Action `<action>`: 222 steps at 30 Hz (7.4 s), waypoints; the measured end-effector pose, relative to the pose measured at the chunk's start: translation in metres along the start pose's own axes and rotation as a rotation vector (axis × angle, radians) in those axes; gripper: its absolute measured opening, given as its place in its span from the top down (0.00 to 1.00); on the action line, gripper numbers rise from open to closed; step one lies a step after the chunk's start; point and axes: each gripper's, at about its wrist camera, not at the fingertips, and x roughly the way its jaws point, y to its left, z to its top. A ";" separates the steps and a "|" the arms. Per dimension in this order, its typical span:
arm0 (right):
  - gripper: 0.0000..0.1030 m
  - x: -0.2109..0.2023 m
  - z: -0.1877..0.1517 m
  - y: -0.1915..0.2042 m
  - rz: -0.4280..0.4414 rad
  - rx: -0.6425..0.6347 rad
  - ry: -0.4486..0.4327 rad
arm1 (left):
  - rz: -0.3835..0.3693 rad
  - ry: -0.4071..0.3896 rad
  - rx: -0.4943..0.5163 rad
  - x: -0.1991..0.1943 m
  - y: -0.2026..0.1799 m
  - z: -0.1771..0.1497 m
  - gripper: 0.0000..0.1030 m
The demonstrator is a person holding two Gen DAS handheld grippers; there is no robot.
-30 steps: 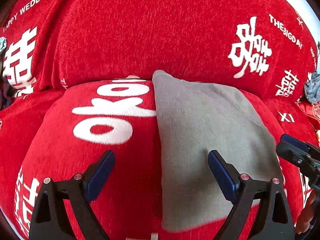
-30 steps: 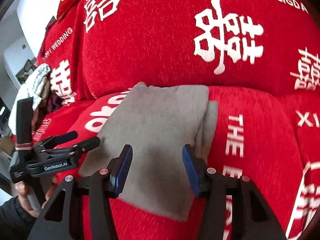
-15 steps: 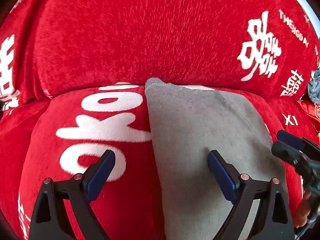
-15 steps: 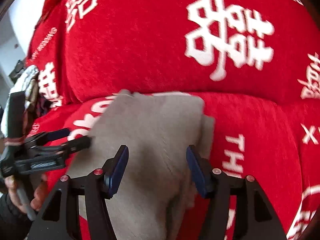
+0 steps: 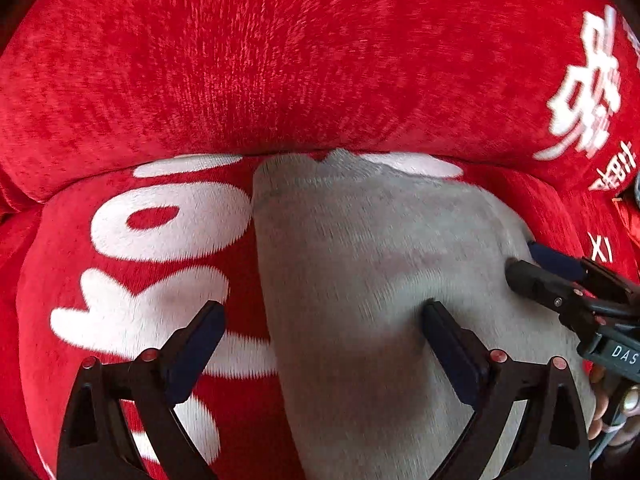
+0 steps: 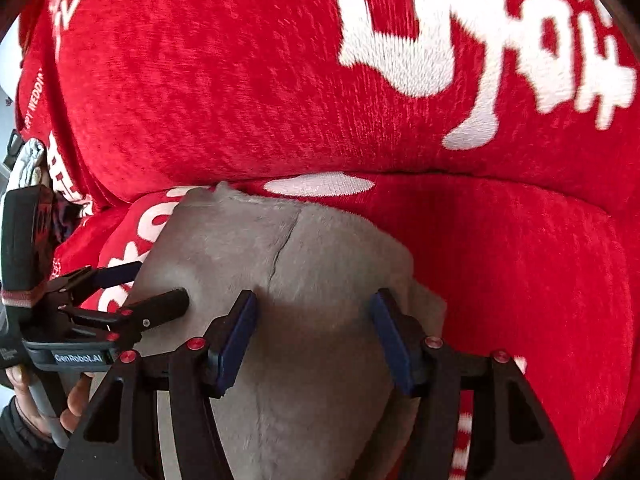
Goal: Fold small clothes
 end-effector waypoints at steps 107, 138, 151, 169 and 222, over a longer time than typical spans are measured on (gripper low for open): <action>0.60 -0.109 -0.163 0.075 0.050 0.057 -0.081 | -0.189 -0.116 0.002 -0.117 -0.016 -0.185 0.56; 0.60 -0.137 -0.231 0.106 0.052 0.021 -0.101 | -0.158 -0.166 0.007 -0.148 -0.015 -0.264 0.56; 0.50 -0.142 -0.241 0.096 0.039 0.028 -0.126 | -0.118 -0.213 0.009 -0.151 -0.007 -0.280 0.37; 0.50 -0.158 -0.293 0.141 -0.054 -0.272 -0.222 | 0.018 -0.302 0.014 -0.170 0.008 -0.311 0.00; 0.36 -0.196 -0.333 0.163 -0.143 -0.367 -0.224 | 0.207 -0.391 -0.001 -0.196 -0.010 -0.320 0.00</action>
